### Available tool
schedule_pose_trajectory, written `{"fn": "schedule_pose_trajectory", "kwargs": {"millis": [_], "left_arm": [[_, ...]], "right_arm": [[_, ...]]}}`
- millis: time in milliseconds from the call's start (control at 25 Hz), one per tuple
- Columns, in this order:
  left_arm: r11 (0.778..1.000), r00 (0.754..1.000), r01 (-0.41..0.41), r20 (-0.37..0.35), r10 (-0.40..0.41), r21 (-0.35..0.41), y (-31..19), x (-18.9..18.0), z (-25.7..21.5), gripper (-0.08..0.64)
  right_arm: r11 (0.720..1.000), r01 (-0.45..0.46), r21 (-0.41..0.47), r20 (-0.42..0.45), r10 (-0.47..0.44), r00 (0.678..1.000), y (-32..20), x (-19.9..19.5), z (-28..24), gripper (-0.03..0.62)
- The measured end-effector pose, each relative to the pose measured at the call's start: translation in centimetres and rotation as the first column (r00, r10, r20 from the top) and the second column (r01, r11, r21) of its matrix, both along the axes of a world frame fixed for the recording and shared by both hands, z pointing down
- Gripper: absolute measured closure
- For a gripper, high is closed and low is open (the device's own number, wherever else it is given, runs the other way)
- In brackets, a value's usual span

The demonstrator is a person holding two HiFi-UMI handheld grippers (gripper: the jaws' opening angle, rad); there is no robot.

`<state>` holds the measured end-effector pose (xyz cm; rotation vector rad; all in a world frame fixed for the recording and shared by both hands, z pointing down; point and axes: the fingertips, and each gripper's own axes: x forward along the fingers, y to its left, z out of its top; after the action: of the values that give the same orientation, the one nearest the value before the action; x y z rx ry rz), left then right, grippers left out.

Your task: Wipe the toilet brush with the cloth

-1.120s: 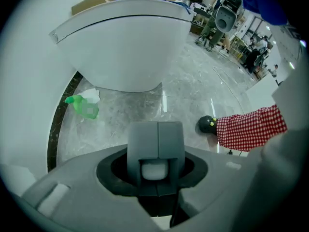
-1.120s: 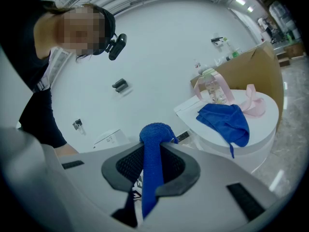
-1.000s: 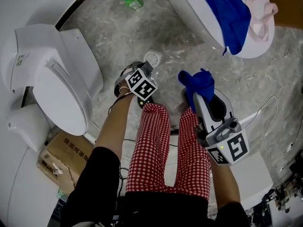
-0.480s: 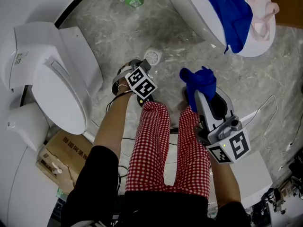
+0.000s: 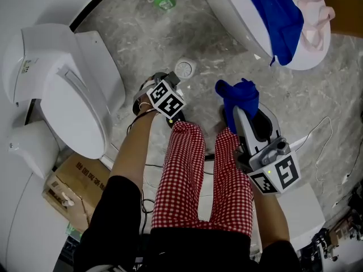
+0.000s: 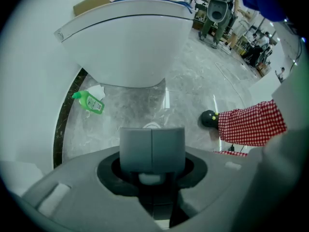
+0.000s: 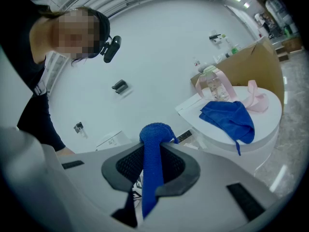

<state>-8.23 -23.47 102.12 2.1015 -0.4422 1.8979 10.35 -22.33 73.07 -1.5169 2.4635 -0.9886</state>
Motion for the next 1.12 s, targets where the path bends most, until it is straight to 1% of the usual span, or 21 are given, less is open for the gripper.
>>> {"fn": "schedule_pose_trajectory", "kwargs": {"millis": [240,320,440,680,840,960,1120], "left_arm": [[0.999,0.999,0.041,-0.011,-0.041,0.005,0.4,-0.7,-1.2,0.4],[0.998,0.998,0.066,-0.013,-0.066,0.012,0.5,-0.9,-1.5,0.4],[0.993,0.993,0.117,-0.02,-0.117,0.017,0.7,-1.3,-2.0,0.4],[0.986,0.985,0.169,-0.036,-0.168,0.017,1.3,-2.1,-3.2,0.4],[0.977,0.976,0.212,-0.056,-0.21,0.029,1.4,-2.5,-4.1,0.4],[0.975,0.975,0.217,-0.057,-0.215,0.042,1.9,-3.1,-4.7,0.4],[0.974,0.973,0.224,-0.057,-0.222,0.041,2.5,-3.9,-5.5,0.4]], "right_arm": [[1.0,0.022,0.013,0.0,-0.022,1.0,0.0,-0.7,-1.0,0.528],[0.999,0.03,0.017,-0.001,-0.03,1.0,0.0,-0.9,-1.2,0.528],[0.999,0.039,0.023,0.002,-0.039,0.999,-0.1,-1.2,-1.6,0.528],[0.996,0.075,0.047,0.003,-0.075,0.997,0.1,-2.3,-2.6,0.528],[0.997,0.069,0.046,0.018,-0.07,0.997,0.2,-2.6,-3.1,0.528],[0.996,0.073,0.046,0.024,-0.074,0.997,0.3,-2.9,-3.6,0.528],[0.995,0.084,0.053,0.026,-0.086,0.996,0.2,-3.5,-4.2,0.528]]}}
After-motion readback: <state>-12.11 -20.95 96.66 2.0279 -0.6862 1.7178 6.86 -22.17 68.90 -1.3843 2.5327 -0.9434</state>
